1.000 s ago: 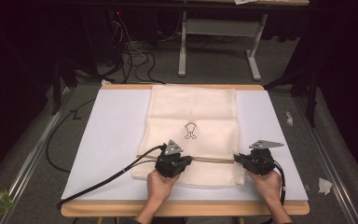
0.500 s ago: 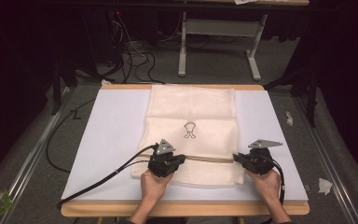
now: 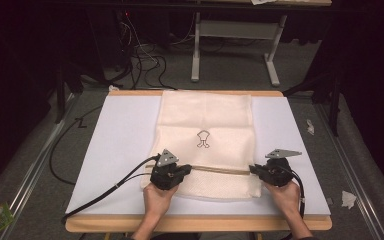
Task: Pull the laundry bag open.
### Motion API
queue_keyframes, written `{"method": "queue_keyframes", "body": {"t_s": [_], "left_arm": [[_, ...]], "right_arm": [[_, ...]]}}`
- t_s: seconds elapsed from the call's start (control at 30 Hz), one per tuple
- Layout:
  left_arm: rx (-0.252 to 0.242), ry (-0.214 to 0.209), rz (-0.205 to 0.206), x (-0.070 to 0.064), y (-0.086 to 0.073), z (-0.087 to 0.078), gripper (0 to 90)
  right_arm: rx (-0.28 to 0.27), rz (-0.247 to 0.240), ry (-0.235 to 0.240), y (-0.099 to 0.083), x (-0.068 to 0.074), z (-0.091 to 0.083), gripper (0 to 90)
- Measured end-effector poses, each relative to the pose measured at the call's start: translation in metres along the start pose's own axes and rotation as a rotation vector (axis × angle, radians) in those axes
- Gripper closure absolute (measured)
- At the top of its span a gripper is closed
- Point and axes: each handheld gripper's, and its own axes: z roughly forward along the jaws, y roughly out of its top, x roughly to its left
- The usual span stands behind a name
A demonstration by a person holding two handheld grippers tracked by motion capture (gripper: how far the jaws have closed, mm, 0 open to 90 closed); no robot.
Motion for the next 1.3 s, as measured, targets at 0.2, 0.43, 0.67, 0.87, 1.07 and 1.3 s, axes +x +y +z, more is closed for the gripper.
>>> {"method": "queue_keyframes", "body": {"t_s": [0.2,0.43,0.67,0.87,1.07,1.3], "left_arm": [[-0.016,0.006,-0.013,0.005,0.001,-0.008,87.6],[-0.027,-0.002,-0.025,0.009,0.000,-0.015,87.7],[-0.028,0.019,-0.028,0.012,-0.004,-0.019,87.7],[-0.044,0.033,-0.033,0.017,-0.006,-0.029,87.6],[-0.059,0.044,-0.042,0.021,-0.006,-0.035,87.6],[-0.062,0.093,-0.019,0.024,-0.006,-0.046,87.6]], "right_arm": [[0.004,-0.010,-0.008,0.002,0.000,0.000,84.6],[0.005,-0.024,-0.016,0.007,0.004,-0.001,84.6],[0.006,-0.029,-0.021,0.007,0.004,0.001,84.6],[0.004,-0.031,-0.024,0.007,0.005,0.001,84.6],[0.004,-0.027,-0.022,0.007,0.005,0.001,84.6],[0.006,-0.024,-0.029,0.006,0.002,0.001,84.5]]}}
